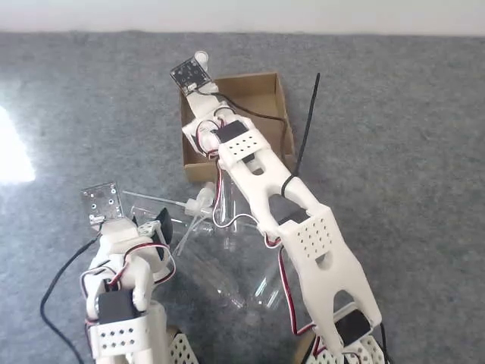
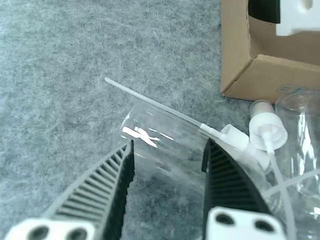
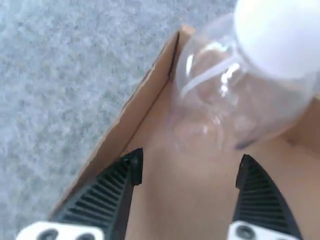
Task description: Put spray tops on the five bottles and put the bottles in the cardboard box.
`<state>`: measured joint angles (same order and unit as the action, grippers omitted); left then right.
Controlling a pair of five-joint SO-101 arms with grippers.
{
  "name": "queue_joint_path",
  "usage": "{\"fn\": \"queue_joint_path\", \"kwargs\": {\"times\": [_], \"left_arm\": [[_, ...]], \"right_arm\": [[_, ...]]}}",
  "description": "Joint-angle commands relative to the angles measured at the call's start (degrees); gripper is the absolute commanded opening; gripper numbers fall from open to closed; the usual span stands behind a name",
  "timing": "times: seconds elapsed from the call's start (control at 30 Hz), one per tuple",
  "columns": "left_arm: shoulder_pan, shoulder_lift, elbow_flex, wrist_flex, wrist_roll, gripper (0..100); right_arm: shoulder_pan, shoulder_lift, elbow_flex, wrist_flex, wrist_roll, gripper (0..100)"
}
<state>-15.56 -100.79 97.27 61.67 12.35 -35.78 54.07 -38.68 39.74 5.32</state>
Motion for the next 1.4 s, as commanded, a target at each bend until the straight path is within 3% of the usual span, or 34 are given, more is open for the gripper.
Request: {"fn": "queue_joint_path", "kwargs": {"times": [0.0,0.17,0.53,0.73,0.97,1.37], "left_arm": [[0.00,-0.62,-0.48,0.26,0.70,21],[0.00,-0.62,-0.48,0.26,0.70,21],[0.00,-0.62,-0.48,0.26,0.70,21],[0.00,-0.62,-0.48,0.26,0.70,21],[0.00,-0.62,-0.48,0.26,0.70,21],[0.00,-0.62,-0.48,0.26,0.70,21]], "right_arm": [[0.75,-6.99,-1.23,2.86,0.88,26.4],[0.84,-8.92,-1.23,7.52,1.14,26.4],[4.62,-8.84,-1.14,7.60,11.87,25.8],[4.62,-8.84,-1.05,7.08,16.62,9.0],[4.62,-8.75,-1.05,6.90,19.43,7.5],[5.23,-0.48,-1.05,-8.92,19.43,7.3]]}}
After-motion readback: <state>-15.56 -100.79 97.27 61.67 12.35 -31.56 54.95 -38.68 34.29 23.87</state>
